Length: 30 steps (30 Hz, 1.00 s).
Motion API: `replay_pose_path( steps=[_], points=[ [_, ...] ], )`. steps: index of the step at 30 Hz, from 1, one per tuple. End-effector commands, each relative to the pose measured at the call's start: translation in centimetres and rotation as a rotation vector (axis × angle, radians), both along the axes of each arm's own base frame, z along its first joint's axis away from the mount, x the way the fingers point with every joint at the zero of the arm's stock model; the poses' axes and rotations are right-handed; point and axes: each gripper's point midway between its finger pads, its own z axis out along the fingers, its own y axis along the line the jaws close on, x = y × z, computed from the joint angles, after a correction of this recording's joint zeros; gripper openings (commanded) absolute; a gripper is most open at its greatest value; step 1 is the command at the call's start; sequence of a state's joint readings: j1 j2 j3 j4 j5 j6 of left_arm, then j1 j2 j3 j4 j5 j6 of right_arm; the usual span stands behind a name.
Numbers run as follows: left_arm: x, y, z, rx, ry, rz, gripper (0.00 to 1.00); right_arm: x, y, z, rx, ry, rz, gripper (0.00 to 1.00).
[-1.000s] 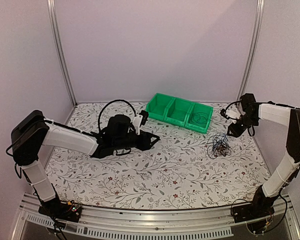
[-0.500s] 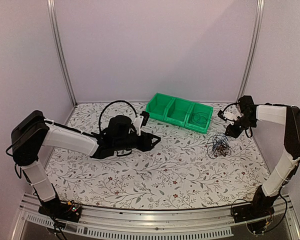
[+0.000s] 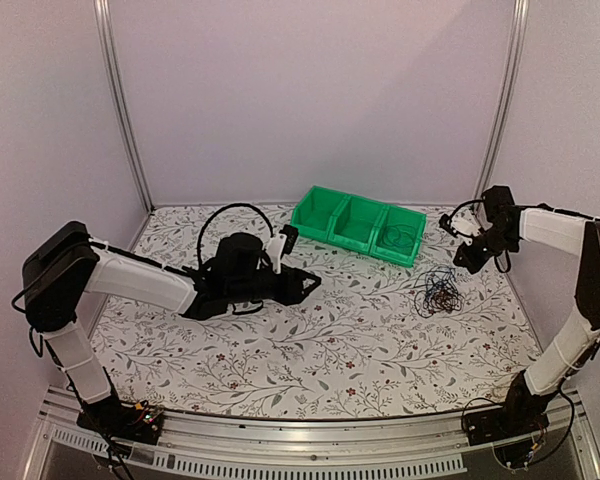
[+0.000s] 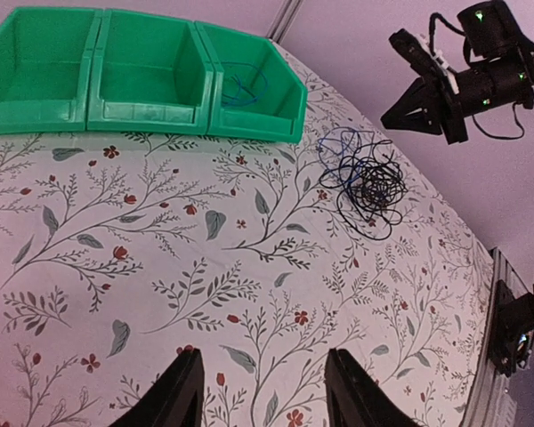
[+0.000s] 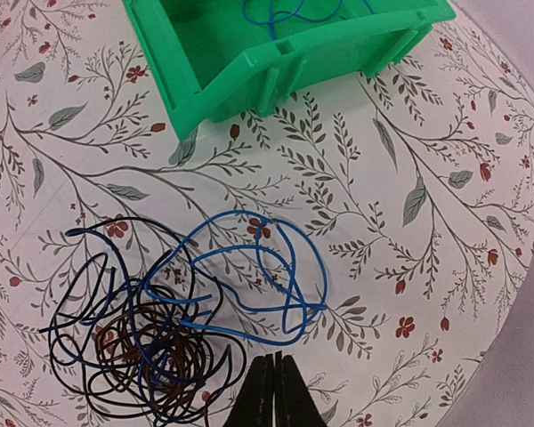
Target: Untangle the cables
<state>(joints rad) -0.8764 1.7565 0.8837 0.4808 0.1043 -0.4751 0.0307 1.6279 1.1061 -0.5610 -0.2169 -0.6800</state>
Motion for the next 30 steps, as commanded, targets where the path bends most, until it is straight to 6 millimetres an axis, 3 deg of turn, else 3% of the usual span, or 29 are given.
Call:
replay_pose_path(
  steps=[1,3,5,19,25,30],
  points=[
    [-0.5,-0.8,0.5,-0.012,-0.014,-0.031,0.46,-0.2,-1.0,2.4,-0.066,-0.078,0.000,0.21],
    [-0.5,-1.0,0.4,-0.013,-0.009,-0.035,0.46,-0.6,-1.7,1.3,-0.125,-0.073,0.017,0.36],
    [-0.4,-1.1,0.2,-0.015,-0.004,-0.035,0.46,-0.9,-1.9,0.4,-0.160,-0.063,0.055,0.41],
    [-0.4,-0.9,-0.4,-0.012,0.013,-0.022,0.46,1.5,-1.4,-2.0,-0.161,-0.051,0.107,0.44],
    [-0.3,-1.1,-0.2,-0.021,0.016,-0.025,0.46,2.0,-0.2,-2.5,-0.098,-0.041,0.130,0.36],
    [-0.4,-1.1,-0.3,-0.024,0.024,-0.023,0.46,1.3,0.3,-1.7,-0.077,-0.036,0.164,0.11]
  ],
)
